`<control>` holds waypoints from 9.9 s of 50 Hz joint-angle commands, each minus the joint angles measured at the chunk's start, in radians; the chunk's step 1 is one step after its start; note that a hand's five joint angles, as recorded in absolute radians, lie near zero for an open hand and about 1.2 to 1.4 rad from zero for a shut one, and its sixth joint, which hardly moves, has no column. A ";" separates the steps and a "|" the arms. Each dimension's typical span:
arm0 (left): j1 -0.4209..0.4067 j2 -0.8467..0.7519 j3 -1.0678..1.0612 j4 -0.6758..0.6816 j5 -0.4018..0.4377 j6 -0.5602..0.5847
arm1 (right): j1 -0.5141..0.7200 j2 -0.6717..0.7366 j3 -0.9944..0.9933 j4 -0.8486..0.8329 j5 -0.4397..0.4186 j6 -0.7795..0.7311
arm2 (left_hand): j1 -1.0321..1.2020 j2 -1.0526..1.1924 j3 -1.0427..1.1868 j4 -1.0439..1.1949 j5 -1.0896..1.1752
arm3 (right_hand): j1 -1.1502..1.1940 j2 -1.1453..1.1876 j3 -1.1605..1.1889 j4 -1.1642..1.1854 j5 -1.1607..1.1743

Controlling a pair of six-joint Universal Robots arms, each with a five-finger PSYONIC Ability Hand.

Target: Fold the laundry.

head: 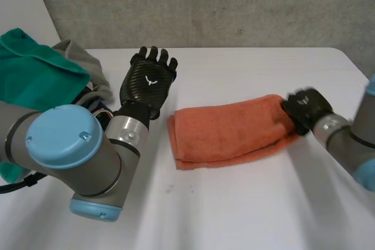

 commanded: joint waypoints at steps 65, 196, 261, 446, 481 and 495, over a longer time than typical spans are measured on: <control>-0.048 -0.132 0.405 -0.543 -0.039 -0.231 | 0.245 -0.058 -0.127 0.085 0.085 0.570 | -0.007 -0.020 -0.027 -0.019 -0.034 | -0.828 -1.005 -1.009 -1.014 -0.961; 0.058 -0.086 0.335 -0.640 0.575 -0.238 | -0.349 0.761 -1.262 0.181 0.363 0.868 | 0.090 0.077 0.070 0.078 0.063 | 0.393 0.217 0.212 0.207 0.260; 0.415 0.116 0.274 -0.299 0.021 -0.166 | -0.007 -0.239 0.084 -0.362 -0.387 0.492 | 0.028 0.015 0.009 0.016 0.001 | -0.828 -1.005 -1.009 -1.014 -0.961; 0.081 0.112 -0.014 -0.338 0.175 0.035 | 0.212 -0.220 -0.059 0.238 0.140 0.053 | 1.202 1.189 1.183 1.190 1.175 | 0.393 0.217 0.212 0.207 0.260; 0.159 -0.035 0.032 0.152 0.287 0.121 | 0.223 -0.136 -0.071 -0.058 0.274 0.038 | 1.202 1.189 1.183 1.190 1.175 | 0.393 0.217 0.212 0.207 0.260; 0.168 -0.083 -0.248 0.127 0.369 0.310 | 0.314 -0.057 0.101 0.014 0.271 0.061 | 0.591 0.579 0.572 0.580 0.565 | 0.393 0.217 0.212 0.207 0.260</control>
